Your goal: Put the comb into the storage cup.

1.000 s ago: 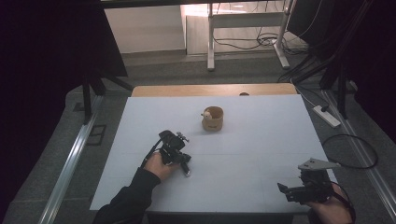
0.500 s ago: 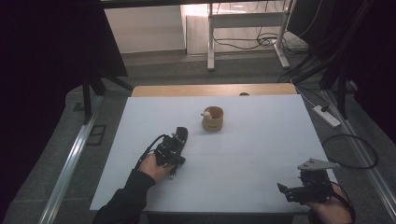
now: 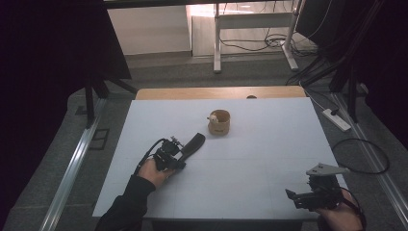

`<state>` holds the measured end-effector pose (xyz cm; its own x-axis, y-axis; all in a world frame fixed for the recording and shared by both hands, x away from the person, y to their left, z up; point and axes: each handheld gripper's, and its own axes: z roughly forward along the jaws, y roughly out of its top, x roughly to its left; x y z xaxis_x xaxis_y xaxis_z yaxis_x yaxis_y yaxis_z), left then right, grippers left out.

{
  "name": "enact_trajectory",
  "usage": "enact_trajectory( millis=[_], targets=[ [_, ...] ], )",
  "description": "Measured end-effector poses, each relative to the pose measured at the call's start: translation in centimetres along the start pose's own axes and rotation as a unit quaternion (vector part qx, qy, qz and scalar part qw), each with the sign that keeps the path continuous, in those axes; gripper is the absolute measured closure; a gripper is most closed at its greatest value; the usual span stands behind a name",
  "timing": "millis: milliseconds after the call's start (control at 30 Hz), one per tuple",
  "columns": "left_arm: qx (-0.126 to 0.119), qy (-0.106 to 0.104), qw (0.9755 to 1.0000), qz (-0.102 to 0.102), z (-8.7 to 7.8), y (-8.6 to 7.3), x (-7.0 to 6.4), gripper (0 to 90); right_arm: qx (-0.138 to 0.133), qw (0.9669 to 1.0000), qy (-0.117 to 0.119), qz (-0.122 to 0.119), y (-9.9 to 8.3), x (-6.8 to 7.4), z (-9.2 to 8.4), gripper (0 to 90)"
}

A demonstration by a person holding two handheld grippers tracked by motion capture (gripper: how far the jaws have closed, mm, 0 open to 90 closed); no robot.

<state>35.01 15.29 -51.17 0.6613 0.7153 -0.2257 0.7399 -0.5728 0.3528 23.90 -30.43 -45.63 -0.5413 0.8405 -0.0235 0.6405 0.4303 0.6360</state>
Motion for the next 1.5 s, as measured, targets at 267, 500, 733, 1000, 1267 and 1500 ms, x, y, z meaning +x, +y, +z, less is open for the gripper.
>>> enact_trajectory(
  millis=[267,500,733,1000,1267,1500],
  targets=[
    [-0.017,-0.009,0.9998,0.010,-0.6,-0.1,-0.4,85.7,0.000,1.0000,0.001,0.000,0.0,0.0,0.0,1.9],
    [-0.045,0.006,0.9988,0.019,-1.7,-0.4,-1.1,73.5,0.001,1.0000,0.001,0.000,0.0,0.0,0.0,2.0],
    [-0.069,0.022,0.9973,0.009,-2.7,-1.1,-1.2,52.1,0.002,1.0000,0.001,-0.001,0.0,0.0,0.0,2.0],
    [-0.092,0.028,0.9953,-0.006,-3.4,-1.8,-0.5,29.1,0.000,1.0000,0.001,-0.001,0.0,0.0,0.0,2.0],
    [-0.113,0.025,0.9931,-0.019,-4.4,-2.7,0.1,9.3,-0.001,1.0000,0.002,-0.001,0.0,0.0,0.0,2.0],
    [-0.127,0.023,0.9912,-0.030,-4.9,-3.6,0.6,1.2,-0.001,1.0000,0.003,-0.002,0.0,0.0,0.0,2.0]
  ],
)
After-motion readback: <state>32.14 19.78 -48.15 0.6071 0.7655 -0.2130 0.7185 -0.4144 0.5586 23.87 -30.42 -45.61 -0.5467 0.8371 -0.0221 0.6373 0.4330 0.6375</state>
